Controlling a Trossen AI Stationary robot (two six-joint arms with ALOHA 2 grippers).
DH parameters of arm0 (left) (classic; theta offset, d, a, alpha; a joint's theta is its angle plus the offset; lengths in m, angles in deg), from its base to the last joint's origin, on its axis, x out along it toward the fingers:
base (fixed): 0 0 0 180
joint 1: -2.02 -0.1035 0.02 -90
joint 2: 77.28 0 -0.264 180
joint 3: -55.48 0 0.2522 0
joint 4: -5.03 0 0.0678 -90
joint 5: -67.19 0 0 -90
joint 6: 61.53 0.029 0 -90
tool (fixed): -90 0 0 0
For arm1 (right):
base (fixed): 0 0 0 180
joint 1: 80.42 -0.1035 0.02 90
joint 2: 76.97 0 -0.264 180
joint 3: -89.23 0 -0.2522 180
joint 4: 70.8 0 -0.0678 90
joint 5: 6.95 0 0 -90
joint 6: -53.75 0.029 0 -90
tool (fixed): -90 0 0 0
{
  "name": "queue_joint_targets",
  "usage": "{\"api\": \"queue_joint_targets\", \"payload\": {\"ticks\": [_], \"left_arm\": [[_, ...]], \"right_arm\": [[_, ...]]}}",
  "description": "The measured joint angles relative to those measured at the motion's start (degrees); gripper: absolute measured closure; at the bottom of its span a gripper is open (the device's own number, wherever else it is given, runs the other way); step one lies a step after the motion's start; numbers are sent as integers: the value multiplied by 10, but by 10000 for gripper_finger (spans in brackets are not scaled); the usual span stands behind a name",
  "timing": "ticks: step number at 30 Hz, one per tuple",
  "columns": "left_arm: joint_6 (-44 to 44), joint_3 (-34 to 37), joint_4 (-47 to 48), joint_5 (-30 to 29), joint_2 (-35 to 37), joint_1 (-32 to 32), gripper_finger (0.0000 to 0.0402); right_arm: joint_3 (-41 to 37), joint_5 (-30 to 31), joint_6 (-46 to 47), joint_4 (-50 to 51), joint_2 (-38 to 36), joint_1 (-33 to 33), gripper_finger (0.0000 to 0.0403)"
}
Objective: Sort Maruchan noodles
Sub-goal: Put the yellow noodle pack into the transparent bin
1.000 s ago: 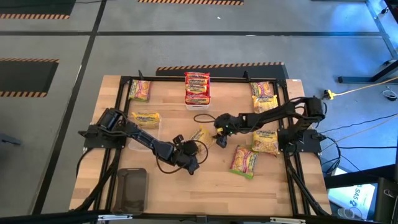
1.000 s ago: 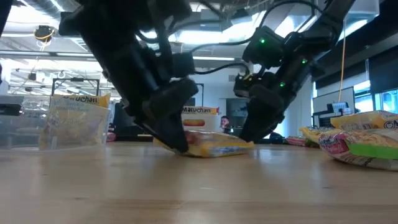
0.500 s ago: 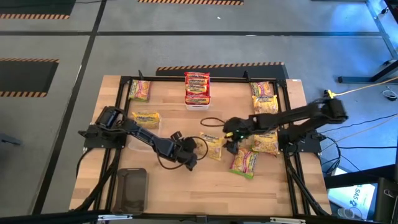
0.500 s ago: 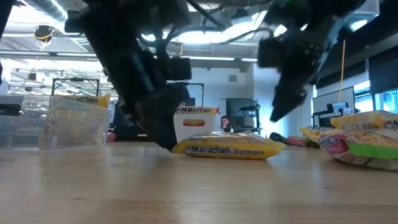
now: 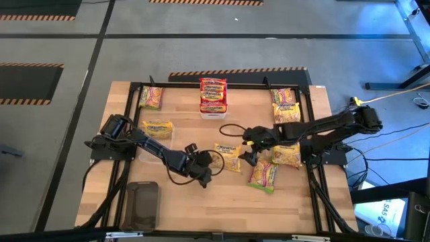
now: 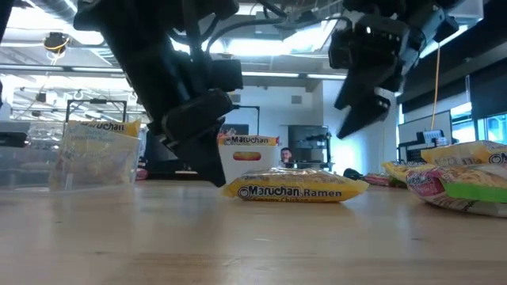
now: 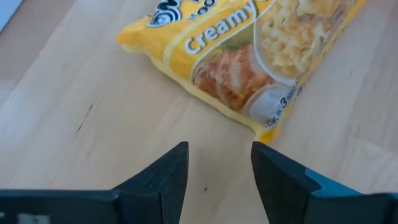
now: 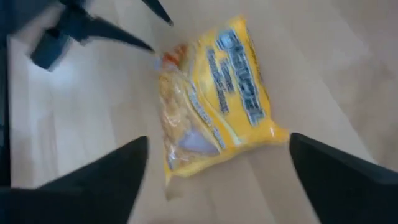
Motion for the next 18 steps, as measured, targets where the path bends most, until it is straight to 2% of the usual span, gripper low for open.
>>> {"api": "queue_joint_targets", "payload": {"ticks": [2,5,9,14,18], "left_arm": [[18,0,-2,10,0,0,233],[55,0,0,30,5,-1,233],[104,0,3,40,20,-3,233],[184,-1,-5,40,31,-17,233],[235,0,-7,49,23,-40,233]], "right_arm": [[-1,-11,36,11,0,0,12],[-17,0,84,-20,3,-13,36],[-81,11,177,-138,9,-19,75],[-170,19,291,-299,13,-18,99],[-198,18,338,-344,31,-19,103]]}}
